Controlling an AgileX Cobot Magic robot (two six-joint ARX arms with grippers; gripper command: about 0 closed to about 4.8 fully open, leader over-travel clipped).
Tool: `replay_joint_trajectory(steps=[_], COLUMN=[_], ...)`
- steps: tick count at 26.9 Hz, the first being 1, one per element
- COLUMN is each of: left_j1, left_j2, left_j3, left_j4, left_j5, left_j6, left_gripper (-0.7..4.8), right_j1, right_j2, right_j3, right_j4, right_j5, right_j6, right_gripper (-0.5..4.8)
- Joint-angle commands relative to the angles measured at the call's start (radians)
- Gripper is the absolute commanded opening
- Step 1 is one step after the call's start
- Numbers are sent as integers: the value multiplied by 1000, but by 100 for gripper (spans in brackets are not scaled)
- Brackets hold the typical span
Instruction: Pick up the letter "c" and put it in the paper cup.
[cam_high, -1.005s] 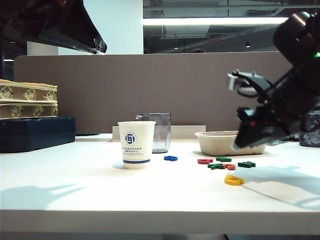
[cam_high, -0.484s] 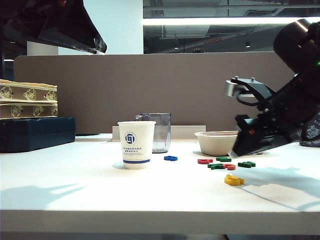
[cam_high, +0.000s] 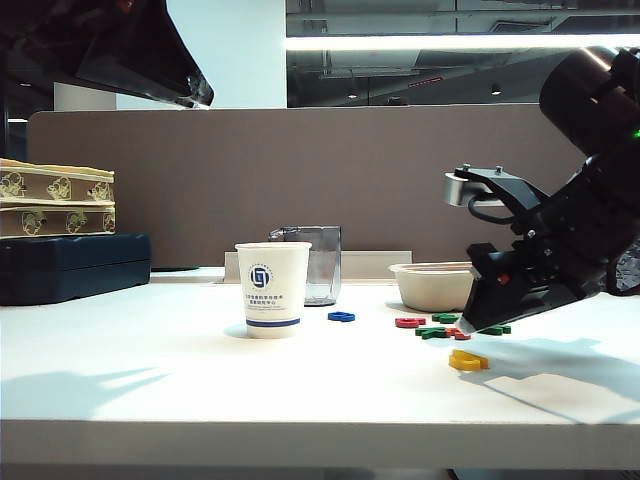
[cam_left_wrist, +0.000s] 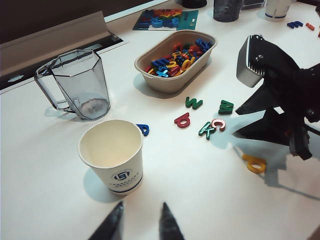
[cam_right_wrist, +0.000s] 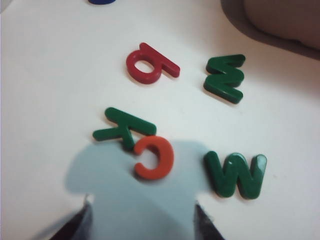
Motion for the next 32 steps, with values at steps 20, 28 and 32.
replay_joint_trajectory(steps=[20, 28, 32], left_j1=[-1, -1, -1], left_j2=[-2, -2, -2], left_j3=[6, 6, 6], left_j4=[5, 5, 5], left_j5=[-3, -3, -3], left_j6=[1, 1, 1], left_gripper=[88, 88, 88], right_j1=[1, 1, 1], right_j2=[34, 88, 107], right_j3=[3, 6, 7], right_j4=[0, 21, 40], right_j5=[-7, -22, -23], right_j6=[10, 10, 10], right_gripper=[252, 252, 229])
